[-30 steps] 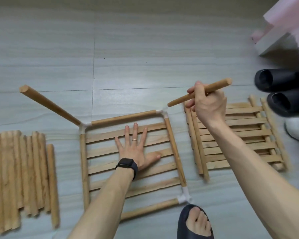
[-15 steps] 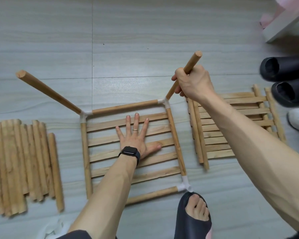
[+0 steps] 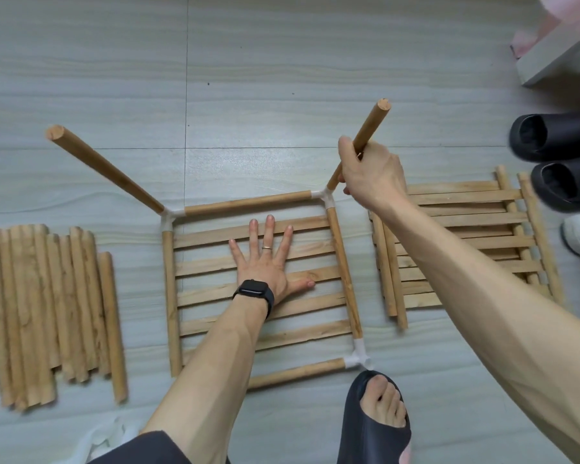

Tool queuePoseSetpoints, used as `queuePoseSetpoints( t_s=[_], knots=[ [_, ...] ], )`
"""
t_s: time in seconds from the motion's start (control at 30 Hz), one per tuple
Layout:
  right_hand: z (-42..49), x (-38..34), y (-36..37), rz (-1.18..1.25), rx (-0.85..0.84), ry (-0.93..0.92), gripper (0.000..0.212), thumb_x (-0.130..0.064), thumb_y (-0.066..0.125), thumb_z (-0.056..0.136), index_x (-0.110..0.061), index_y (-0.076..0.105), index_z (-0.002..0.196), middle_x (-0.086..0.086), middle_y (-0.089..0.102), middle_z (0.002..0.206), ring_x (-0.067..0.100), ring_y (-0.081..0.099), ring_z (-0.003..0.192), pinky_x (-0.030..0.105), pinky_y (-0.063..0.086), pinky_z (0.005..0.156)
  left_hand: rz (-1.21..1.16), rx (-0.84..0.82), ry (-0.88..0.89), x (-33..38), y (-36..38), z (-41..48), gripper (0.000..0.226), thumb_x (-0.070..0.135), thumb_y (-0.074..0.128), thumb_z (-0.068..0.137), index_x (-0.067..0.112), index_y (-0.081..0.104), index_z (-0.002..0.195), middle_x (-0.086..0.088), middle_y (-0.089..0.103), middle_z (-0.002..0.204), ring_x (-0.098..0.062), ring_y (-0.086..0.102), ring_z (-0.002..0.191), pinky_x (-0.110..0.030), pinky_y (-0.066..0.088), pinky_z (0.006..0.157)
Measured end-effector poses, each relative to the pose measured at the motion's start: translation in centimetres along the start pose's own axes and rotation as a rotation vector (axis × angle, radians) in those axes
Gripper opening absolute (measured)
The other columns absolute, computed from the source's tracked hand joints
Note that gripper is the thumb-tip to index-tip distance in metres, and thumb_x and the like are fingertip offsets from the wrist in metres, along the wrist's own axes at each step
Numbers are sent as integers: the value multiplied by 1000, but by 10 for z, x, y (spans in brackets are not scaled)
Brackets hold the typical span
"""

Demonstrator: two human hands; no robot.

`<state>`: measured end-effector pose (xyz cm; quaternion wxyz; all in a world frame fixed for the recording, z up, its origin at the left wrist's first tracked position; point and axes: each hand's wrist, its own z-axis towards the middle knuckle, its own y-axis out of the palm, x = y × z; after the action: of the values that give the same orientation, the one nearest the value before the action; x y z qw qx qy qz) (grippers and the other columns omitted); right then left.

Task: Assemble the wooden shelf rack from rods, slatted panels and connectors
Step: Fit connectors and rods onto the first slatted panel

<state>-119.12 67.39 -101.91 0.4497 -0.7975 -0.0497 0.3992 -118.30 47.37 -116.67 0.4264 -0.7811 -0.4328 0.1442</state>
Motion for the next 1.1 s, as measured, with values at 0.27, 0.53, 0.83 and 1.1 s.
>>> queuePoseSetpoints(
  t_s=[0.27,0.53,0.83,1.1],
  knots=[
    [-119,100,90,-425,-293,-313,77,-56,43,100,-15,21,162,11,22,168,29,18,152,47,22,124,-103,153,91,-15,-41,14,75,64,30,101,34,-3,160,-4,-18,168,-28,-16,154,-67,4,119],
    [-152,100,152,-788,-620,-525,106,-90,29,82,-40,-37,149,9,-51,153,44,-45,139,77,-11,113,-184,481,-125,-123,-42,-82,67,28,56,95,20,29,156,-14,27,163,-34,29,146,-54,29,117],
    [-100,57,153,-945,-670,-491,101,-93,20,81,-44,-50,134,6,-50,154,46,-38,144,84,7,107,-172,280,-735,-201,14,-174,43,47,55,95,12,53,120,-15,56,125,-35,50,117,-45,45,90],
    [-101,46,152,-1040,-741,-440,102,-92,20,82,-42,-44,144,7,-54,151,47,-41,141,83,9,109,53,135,-630,-205,2,-152,43,52,47,96,15,64,109,-6,64,111,-28,60,100,-34,43,71]
  ],
)
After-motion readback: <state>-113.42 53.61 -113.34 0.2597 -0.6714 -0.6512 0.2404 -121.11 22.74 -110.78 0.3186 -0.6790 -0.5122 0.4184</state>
